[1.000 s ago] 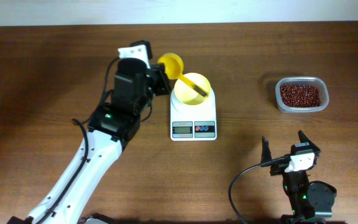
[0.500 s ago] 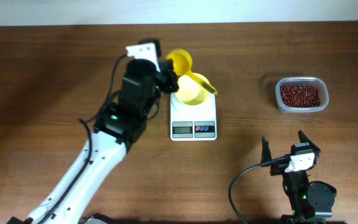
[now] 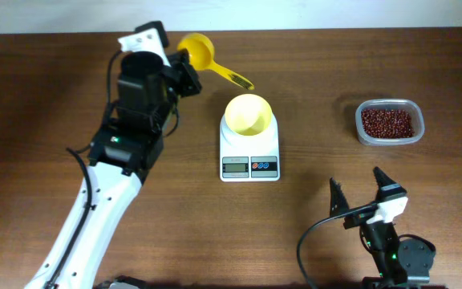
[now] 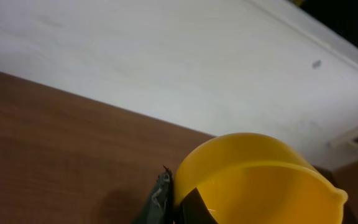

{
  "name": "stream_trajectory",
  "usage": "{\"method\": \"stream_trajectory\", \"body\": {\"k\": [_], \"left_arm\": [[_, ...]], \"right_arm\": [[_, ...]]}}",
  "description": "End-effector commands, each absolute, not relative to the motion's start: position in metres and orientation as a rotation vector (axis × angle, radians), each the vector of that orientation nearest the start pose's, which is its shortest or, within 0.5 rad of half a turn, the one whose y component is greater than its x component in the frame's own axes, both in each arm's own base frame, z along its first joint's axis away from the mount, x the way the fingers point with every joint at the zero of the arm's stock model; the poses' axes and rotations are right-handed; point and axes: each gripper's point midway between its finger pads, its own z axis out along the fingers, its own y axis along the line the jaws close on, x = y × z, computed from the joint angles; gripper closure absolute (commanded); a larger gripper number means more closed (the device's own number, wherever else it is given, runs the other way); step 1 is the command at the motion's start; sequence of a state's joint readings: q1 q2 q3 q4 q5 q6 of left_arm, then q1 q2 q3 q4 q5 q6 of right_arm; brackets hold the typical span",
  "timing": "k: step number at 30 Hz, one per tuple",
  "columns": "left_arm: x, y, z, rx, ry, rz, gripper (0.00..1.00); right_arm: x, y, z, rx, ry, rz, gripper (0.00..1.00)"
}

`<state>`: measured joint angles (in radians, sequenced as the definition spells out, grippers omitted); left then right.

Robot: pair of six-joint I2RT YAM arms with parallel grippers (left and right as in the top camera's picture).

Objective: Scoop item into bowl and weigh 50g on scale

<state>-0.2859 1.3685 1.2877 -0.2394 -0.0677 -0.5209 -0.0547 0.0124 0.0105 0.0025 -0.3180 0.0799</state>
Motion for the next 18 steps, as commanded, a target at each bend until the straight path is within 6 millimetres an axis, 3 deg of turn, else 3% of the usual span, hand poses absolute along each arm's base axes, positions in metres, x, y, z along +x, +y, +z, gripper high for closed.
{"method": "stream_trajectory", "body": {"k": [1,3,4,6,10,13,15,18], "left_arm": [[0.437,-0.095,0.359,-0.312,1.840,-0.497,1.00],[0.440,-0.081,0.363,-0.327,1.835,-0.532,1.00],[0.442,-0.069,0.363,-0.364,1.829,-0.539,1.00],[0.442,-0.064,0.361,-0.376,1.835,-0.541,1.00],[0.432,-0.078,0.340,-0.395,1.938,-0.610,1.00],[0.422,-0.090,0.321,-0.391,2.027,-0.610,1.00],[0.415,-0.102,0.311,-0.396,2.077,-0.621,1.00],[0.413,-0.120,0.303,-0.383,2.106,-0.639,1.00]], "right_arm": [[0.238,0.048,0.186,0.258,1.554,0.756,0.01],[0.237,0.052,0.184,0.586,1.535,1.093,0.01],[0.236,0.056,0.184,0.659,1.531,1.199,0.01],[0.234,0.061,0.184,0.677,1.539,1.254,0.01],[0.235,0.058,0.176,0.717,1.557,1.236,0.01],[0.239,0.045,0.187,0.735,1.476,1.186,0.01],[0.240,0.040,0.189,0.638,1.483,1.060,0.01],[0.242,0.041,0.182,0.615,1.515,1.020,0.01]]}}
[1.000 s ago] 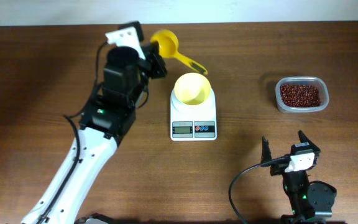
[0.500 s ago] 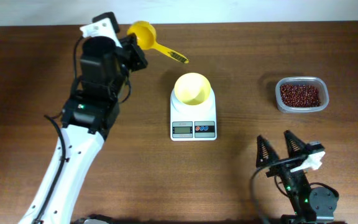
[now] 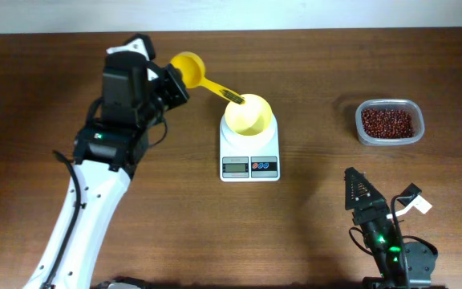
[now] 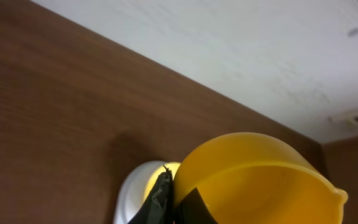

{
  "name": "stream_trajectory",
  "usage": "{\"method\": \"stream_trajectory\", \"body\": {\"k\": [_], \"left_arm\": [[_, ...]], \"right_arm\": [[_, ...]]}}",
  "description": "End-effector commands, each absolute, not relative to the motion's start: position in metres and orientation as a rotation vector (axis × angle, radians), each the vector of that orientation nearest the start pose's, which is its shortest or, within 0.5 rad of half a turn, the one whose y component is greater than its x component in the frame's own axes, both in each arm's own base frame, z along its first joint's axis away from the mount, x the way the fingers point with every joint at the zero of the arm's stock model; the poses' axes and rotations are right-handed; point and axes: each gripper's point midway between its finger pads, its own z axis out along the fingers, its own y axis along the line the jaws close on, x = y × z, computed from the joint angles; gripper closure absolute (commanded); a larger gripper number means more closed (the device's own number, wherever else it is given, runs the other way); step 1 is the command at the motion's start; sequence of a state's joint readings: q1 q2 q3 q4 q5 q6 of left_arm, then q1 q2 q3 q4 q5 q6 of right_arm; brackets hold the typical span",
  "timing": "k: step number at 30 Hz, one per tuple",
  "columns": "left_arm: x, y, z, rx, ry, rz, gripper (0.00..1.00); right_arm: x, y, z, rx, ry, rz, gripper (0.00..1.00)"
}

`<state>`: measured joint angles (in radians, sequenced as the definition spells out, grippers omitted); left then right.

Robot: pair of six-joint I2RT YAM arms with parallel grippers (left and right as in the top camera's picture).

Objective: Scoop item into bowl and weigh 50g on scale

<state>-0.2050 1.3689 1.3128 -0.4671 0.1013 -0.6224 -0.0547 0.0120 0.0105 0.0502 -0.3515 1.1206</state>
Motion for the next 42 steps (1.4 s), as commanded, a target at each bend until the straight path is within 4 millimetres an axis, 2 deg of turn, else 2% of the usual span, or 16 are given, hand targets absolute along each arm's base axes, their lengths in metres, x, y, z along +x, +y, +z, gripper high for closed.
{"method": "stream_trajectory", "body": {"k": [1,4,7,12,15,18,23,26,31,33,36,39,42], "left_arm": [[0.413,-0.124,0.300,-0.382,2.113,-0.633,1.00],[0.414,-0.136,0.291,-0.377,2.141,-0.638,1.00],[0.413,-0.141,0.288,-0.395,2.151,-0.657,1.00],[0.409,-0.140,0.283,-0.413,2.176,-0.652,1.00],[0.406,-0.139,0.273,-0.464,2.212,-0.654,1.00],[0.408,-0.141,0.260,-0.498,2.246,-0.655,1.00],[0.410,-0.141,0.257,-0.501,2.251,-0.649,1.00],[0.411,-0.141,0.255,-0.503,2.255,-0.646,1.00],[0.407,-0.140,0.248,-0.592,2.280,-0.668,1.00],[0.404,-0.141,0.245,-0.591,2.297,-0.673,1.00],[0.400,-0.142,0.241,-0.592,2.323,-0.675,1.00],[0.395,-0.144,0.238,-0.590,2.348,-0.682,1.00],[0.387,-0.162,0.236,-0.539,2.378,-0.716,1.00]], "right_arm": [[0.242,0.041,0.181,0.616,1.522,1.016,0.01],[0.244,0.041,0.182,0.594,1.555,0.982,0.00],[0.250,0.043,0.195,0.568,1.602,0.957,0.00],[0.273,0.065,0.221,0.418,1.769,0.977,0.00],[0.294,0.089,0.244,0.284,1.835,1.118,0.01],[0.310,0.112,0.267,0.122,1.766,1.324,0.01],[0.334,0.111,0.243,0.162,1.796,1.350,0.01],[0.333,0.117,0.237,0.155,1.821,1.374,0.01],[0.321,0.150,0.240,-0.056,1.804,1.348,0.01],[0.322,0.157,0.239,-0.058,1.801,1.327,0.00],[0.321,0.168,0.239,-0.061,1.803,1.326,0.12],[0.315,0.180,0.239,-0.091,1.810,1.348,0.20],[0.307,0.194,0.239,-0.125,1.816,1.372,0.23]]}}
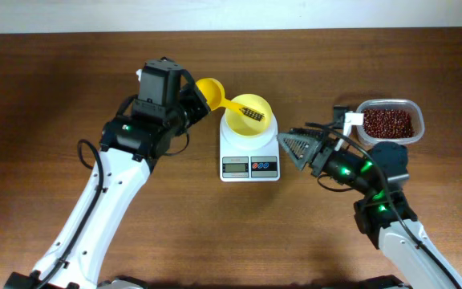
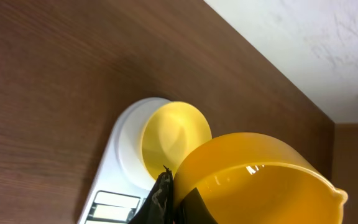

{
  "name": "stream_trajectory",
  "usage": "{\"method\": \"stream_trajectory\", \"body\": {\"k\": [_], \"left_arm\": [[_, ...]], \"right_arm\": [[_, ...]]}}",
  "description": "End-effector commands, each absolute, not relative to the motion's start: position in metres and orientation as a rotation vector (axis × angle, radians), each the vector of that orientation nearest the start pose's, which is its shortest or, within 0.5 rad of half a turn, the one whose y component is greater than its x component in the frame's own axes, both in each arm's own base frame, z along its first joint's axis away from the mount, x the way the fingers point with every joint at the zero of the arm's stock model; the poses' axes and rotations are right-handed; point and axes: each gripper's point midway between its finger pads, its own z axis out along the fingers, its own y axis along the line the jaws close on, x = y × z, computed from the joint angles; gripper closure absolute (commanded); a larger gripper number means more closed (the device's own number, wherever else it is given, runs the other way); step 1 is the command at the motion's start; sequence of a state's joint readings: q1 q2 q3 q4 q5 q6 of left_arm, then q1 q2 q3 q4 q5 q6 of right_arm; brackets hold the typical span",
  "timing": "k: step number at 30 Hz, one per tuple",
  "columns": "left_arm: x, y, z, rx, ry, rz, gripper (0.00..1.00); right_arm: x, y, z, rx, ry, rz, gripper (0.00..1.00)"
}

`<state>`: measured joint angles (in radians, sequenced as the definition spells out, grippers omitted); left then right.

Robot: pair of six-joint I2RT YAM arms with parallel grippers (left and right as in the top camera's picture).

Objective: Scoop item into bowl and weigh 50g on scale

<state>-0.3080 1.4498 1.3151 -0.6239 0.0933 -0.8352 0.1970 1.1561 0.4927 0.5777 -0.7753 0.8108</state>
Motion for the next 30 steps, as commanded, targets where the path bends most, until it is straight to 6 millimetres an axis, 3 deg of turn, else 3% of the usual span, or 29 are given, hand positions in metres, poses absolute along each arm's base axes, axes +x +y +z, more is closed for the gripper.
{"method": "stream_trajectory", "body": {"k": [1,6,11,16,23,30], "left_arm": [[0.384,-0.168,0.234,-0.523,2.391,-0.719,1.00],[0.371,-0.198,0.220,-0.442,2.463,-0.732,1.00],[0.369,-0.203,0.201,-0.444,2.528,-0.717,1.00],[0.368,-0.208,0.202,-0.428,2.534,-0.755,1.00],[0.364,-0.217,0.205,-0.401,2.544,-0.820,1.00],[0.353,-0.236,0.204,-0.335,2.567,-0.834,1.00]], "right_arm": [[0.306,0.196,0.239,-0.132,1.817,1.376,0.23],[0.307,0.197,0.236,-0.188,1.804,1.330,0.31],[0.307,0.197,0.237,-0.190,1.801,1.329,0.40],[0.307,0.197,0.236,-0.189,1.801,1.329,0.43],[0.307,0.197,0.236,-0.189,1.802,1.330,0.57],[0.306,0.197,0.228,-0.171,1.844,1.336,0.63]]}}
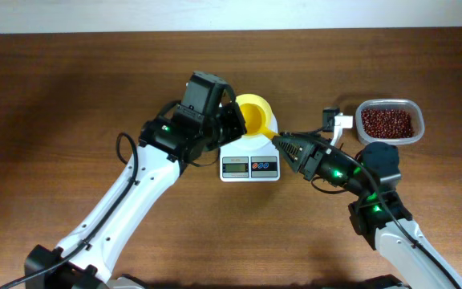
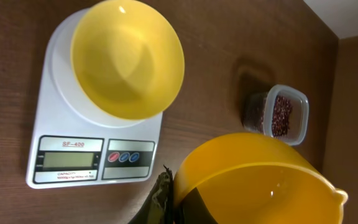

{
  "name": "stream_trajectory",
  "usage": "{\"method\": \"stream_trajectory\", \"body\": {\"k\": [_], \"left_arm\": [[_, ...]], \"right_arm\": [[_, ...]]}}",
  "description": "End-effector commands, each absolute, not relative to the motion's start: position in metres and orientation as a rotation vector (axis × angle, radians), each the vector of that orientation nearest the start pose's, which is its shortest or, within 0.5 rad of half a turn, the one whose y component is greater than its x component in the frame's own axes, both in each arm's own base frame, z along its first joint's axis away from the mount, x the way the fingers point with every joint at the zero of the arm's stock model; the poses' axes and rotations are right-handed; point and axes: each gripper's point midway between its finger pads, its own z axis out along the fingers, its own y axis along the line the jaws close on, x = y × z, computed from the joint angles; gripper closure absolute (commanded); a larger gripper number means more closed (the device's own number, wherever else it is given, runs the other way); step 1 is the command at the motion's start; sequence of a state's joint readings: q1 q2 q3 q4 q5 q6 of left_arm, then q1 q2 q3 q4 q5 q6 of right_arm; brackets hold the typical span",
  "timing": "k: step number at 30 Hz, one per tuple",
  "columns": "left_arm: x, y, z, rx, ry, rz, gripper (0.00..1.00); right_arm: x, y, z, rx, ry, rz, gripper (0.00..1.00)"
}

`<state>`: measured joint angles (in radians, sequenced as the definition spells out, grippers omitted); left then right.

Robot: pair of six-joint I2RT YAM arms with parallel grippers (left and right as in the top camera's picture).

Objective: Scoop item into bowl and weigh 50g on scale

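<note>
My left gripper (image 1: 233, 120) is shut on a yellow scoop (image 2: 260, 180), pinched beside its empty cup, which fills the lower right of the left wrist view. In the overhead view the scoop hangs over the yellow bowl (image 2: 127, 59) on the white scale (image 1: 249, 167), and its handle (image 1: 270, 129) points right. My right gripper (image 1: 281, 141) has its tip at the end of that handle. Its fingers are stacked from above, so their gap is hidden. The bowl looks empty.
A clear tub of red beans (image 1: 389, 122) stands right of the scale, behind my right arm, and it also shows in the left wrist view (image 2: 278, 115). The left arm stretches across the table from the lower left.
My left gripper has carried the scoop right, from beside the scale's left edge to over the bowl. My right gripper has come left and now meets the end of the handle.
The left gripper held the scoop high at the back left while the right gripper stood open near the front edge. The scoop then came toward the scale. The right arm rose beside the scale's right side. Now both meet over the bowl.
</note>
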<state>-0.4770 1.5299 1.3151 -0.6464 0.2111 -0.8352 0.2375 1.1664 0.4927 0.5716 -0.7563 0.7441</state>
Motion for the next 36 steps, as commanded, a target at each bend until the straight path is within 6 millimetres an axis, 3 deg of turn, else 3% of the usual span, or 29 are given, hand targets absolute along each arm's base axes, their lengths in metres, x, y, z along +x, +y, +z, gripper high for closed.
{"method": "stream_trajectory", "body": {"k": [1,10,36], "left_arm": [[0.351,-0.238,0.204,-0.328,2.568,-0.835,1.00],[0.344,-0.249,0.203,-0.288,2.580,-0.840,1.00],[0.339,-0.240,0.194,-0.314,2.615,-0.761,1.00]], "right_arm": [[0.305,0.197,0.223,-0.160,1.866,1.338,0.64],[0.301,0.199,0.215,-0.154,1.910,1.358,0.75],[0.302,0.198,0.223,-0.085,1.902,1.420,0.76]]}}
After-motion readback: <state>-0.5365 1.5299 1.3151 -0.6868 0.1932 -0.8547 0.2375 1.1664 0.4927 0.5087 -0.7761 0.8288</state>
